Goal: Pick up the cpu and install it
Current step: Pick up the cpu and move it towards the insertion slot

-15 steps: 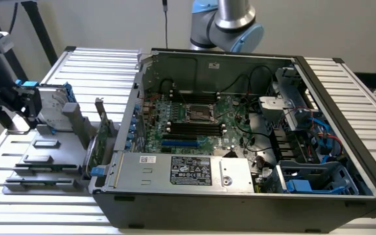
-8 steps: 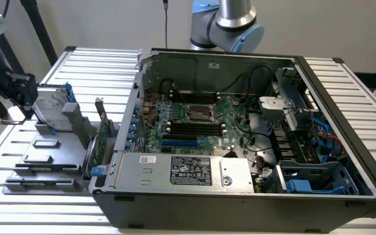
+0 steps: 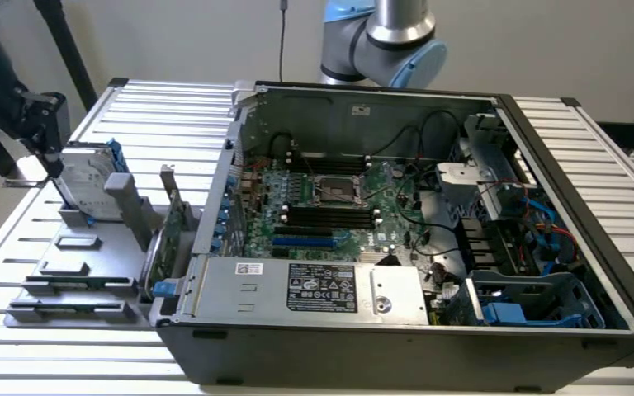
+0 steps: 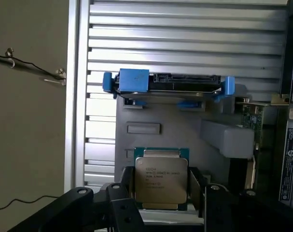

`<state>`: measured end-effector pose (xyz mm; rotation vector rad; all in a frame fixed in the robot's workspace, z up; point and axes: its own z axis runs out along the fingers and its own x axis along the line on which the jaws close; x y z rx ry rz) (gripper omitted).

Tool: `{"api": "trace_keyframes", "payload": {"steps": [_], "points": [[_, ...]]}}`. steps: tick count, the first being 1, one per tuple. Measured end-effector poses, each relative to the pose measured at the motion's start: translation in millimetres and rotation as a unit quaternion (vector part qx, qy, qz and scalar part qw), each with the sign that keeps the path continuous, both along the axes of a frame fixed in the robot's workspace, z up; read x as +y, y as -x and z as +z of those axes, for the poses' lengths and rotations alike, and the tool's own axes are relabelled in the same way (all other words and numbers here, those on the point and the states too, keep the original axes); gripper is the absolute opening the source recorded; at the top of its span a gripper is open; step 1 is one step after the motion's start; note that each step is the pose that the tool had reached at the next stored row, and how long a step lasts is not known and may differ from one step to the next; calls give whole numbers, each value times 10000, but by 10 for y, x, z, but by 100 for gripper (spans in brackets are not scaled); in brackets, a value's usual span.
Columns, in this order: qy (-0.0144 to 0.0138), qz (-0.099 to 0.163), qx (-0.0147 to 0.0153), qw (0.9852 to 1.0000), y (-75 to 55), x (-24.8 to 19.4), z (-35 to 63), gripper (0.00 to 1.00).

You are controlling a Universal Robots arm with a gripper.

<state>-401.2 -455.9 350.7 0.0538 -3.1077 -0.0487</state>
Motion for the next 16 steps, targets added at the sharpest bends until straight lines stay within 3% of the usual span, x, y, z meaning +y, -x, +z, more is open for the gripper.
{"api": "trace_keyframes", "payload": {"steps": [5, 16], "points": [[0, 0, 0, 10000, -219, 18, 136, 55], [0, 0, 0, 10000, -719, 62, 230, 55]]}}
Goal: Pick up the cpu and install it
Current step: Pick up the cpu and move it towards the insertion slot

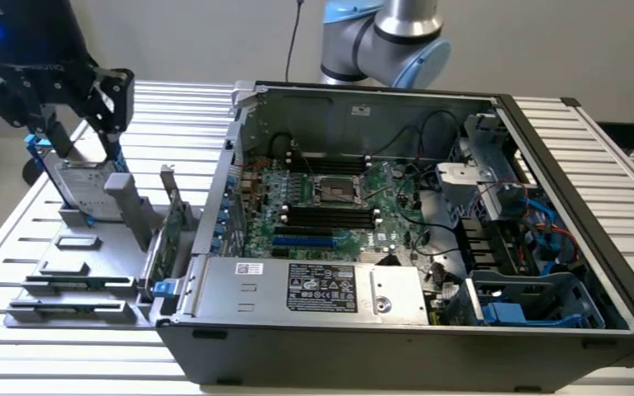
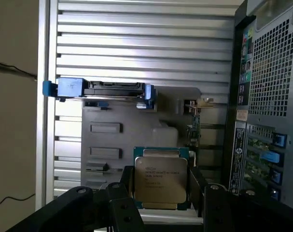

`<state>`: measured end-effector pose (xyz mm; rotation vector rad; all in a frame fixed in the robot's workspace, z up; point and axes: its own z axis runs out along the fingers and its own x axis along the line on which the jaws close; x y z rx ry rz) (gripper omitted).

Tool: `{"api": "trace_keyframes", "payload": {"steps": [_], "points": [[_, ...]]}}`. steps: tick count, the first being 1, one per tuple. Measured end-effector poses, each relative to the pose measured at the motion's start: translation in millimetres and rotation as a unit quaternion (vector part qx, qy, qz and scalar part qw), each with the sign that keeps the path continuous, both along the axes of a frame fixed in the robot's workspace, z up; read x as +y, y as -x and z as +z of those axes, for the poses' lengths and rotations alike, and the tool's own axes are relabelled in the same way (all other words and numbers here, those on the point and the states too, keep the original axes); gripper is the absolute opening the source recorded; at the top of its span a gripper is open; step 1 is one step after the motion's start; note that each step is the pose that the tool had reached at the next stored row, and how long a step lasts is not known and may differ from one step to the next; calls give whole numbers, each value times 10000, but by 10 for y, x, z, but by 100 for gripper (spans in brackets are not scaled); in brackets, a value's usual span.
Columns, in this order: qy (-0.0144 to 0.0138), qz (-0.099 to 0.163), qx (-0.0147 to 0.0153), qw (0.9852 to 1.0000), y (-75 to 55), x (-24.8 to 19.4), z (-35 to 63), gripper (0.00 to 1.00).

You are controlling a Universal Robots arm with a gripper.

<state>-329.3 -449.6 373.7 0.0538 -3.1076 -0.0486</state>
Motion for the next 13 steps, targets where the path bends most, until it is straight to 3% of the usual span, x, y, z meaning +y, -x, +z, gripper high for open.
{"api": "trace_keyframes", "payload": {"steps": [13], "points": [[0, 0, 0, 10000, -593, 56, 74, 55]]}}
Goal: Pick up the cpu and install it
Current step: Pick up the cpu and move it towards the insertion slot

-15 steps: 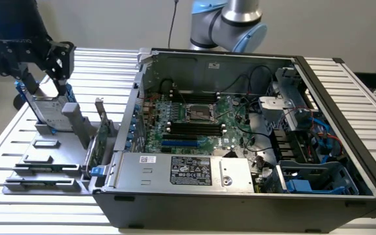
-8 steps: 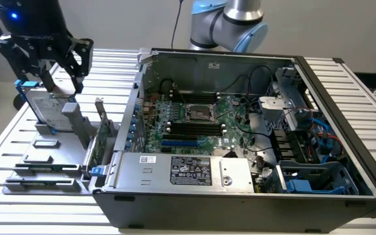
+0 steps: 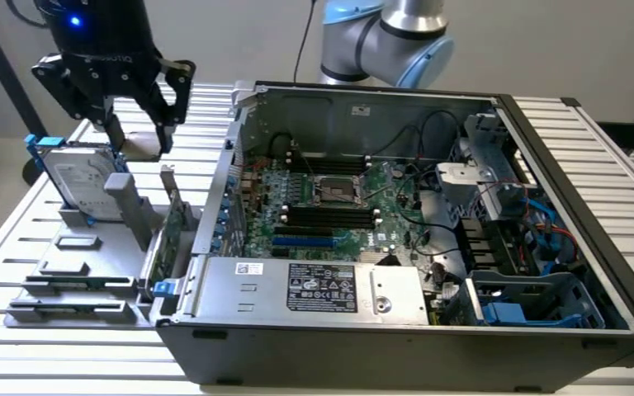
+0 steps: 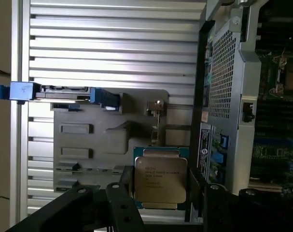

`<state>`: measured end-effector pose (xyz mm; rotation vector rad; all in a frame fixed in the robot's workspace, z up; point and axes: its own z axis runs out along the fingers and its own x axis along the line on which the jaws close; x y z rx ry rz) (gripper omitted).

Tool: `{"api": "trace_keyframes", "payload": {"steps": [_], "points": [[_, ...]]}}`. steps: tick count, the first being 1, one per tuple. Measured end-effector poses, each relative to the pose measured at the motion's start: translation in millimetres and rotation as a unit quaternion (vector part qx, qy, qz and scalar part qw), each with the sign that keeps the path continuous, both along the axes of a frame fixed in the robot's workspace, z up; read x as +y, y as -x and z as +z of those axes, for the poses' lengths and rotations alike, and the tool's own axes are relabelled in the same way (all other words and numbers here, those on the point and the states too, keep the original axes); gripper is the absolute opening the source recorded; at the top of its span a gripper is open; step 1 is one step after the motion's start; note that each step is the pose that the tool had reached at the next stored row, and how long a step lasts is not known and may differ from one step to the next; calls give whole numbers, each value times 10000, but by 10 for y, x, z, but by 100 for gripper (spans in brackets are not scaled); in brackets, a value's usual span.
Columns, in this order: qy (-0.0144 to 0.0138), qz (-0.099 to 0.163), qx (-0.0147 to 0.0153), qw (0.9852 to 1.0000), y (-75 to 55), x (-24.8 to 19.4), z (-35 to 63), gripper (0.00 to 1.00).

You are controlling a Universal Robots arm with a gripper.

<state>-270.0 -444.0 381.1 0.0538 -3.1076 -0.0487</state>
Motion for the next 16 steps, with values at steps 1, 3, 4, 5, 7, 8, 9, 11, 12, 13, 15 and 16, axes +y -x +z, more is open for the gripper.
{"api": "trace_keyframes", "payload": {"steps": [1, 3, 4, 5, 7, 8, 9, 11, 12, 13, 15, 16], "points": [[0, 0, 1, 10000, -45, 4, 5, 55], [0, 0, 0, 10000, -136, 13, 13, 55], [1, 0, 1, 10000, -183, 18, 18, 55], [0, 0, 1, 10000, -228, 22, 22, 55], [0, 0, 0, 10000, -319, 31, 30, 55], [0, 0, 0, 10000, -364, 35, 33, 55], [0, 0, 0, 10000, -409, 39, 36, 55], [0, 0, 0, 10000, -498, 47, 41, 55], [0, 0, 0, 10000, -543, 51, 42, 55], [0, 0, 0, 10000, -591, 55, 44, 55], [0, 0, 0, 10000, -683, 65, 44, 55], [0, 0, 0, 10000, -727, 70, 44, 55]]}}
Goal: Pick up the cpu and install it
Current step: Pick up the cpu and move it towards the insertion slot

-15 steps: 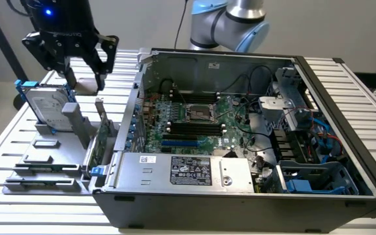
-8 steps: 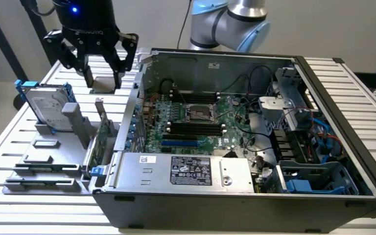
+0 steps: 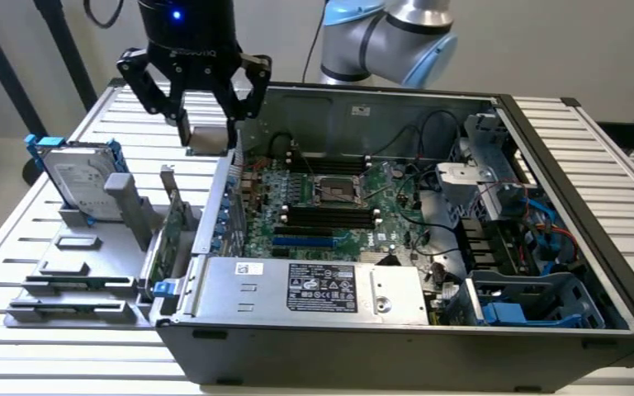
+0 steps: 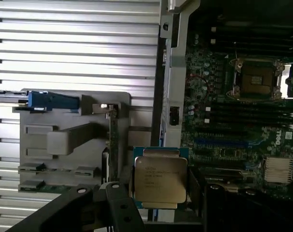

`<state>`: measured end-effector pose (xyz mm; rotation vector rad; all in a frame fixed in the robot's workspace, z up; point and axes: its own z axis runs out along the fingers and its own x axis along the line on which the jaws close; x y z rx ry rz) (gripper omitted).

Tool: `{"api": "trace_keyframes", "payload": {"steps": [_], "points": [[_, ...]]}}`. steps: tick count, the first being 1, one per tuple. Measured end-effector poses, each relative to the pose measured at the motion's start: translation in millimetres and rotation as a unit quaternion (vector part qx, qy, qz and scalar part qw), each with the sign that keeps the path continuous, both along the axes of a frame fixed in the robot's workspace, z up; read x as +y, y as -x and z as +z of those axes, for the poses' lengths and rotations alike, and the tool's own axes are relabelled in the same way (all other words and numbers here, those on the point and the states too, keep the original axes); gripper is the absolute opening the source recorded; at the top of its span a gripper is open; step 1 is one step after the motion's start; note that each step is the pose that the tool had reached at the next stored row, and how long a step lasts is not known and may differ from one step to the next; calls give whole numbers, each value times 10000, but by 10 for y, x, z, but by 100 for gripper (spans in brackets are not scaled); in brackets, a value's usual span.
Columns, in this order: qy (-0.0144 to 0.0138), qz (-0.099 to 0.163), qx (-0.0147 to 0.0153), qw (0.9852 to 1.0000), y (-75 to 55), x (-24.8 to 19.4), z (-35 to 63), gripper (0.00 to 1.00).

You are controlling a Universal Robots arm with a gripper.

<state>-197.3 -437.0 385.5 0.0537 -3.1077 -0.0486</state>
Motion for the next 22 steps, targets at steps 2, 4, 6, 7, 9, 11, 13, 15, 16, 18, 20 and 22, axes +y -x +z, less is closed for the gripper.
{"api": "trace_keyframes", "payload": {"steps": [2, 4, 6, 7, 9, 11, 13, 15, 16, 18, 20, 22], "points": [[0, 0, 0, 10000, -90, 14, 0, 55], [0, 0, 1, 10000, -177, 36, 0, 55], [0, 0, 0, 10000, -253, 71, -1, 55], [0, 0, 1, 10000, -284, 95, -3, 55], [0, 0, 0, 10000, -339, 157, -9, 55], [0, 0, 0, 10000, -384, 227, -19, 55], [0, 0, 0, 10000, -427, 307, -32, 55], [0, 0, 0, 10000, -468, 388, -47, 55], [0, 0, 1, 10000, -488, 430, -54, 55], [0, 0, 0, 10000, -527, 512, -72, 55], [0, 0, 0, 10000, -567, 596, -92, 55], [0, 0, 0, 10000, -608, 682, -114, 55]]}}
